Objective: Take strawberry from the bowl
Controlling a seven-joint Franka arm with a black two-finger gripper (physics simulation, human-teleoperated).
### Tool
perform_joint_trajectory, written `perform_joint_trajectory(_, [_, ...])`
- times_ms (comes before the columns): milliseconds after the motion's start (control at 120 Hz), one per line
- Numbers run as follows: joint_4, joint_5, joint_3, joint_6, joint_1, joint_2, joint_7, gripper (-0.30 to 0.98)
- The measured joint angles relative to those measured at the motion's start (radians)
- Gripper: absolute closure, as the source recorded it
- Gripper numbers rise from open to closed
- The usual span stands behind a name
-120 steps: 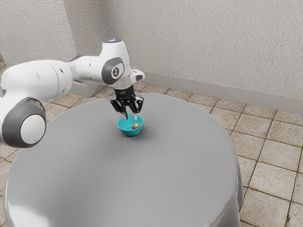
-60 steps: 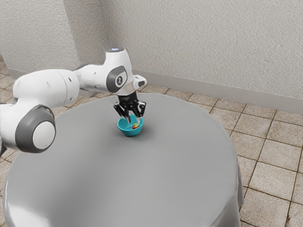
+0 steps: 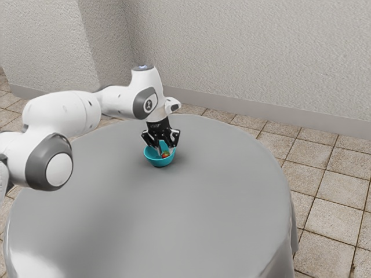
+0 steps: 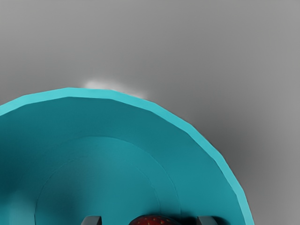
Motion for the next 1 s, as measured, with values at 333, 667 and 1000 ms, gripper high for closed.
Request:
perform_joint_trajectory(333, [0.0,0.0,0.0,0.004,0.0,0.013,-0.005,0.53])
perform_joint_trajectory(667, [-0.002,0.008,0.002,-0.002,0.001,0.005,-0.012,0.58])
perform_joint_trajectory(1000, [-0.036,0.02,-0.017,-0.055,-0.022,-0.135,-0.024,0.63])
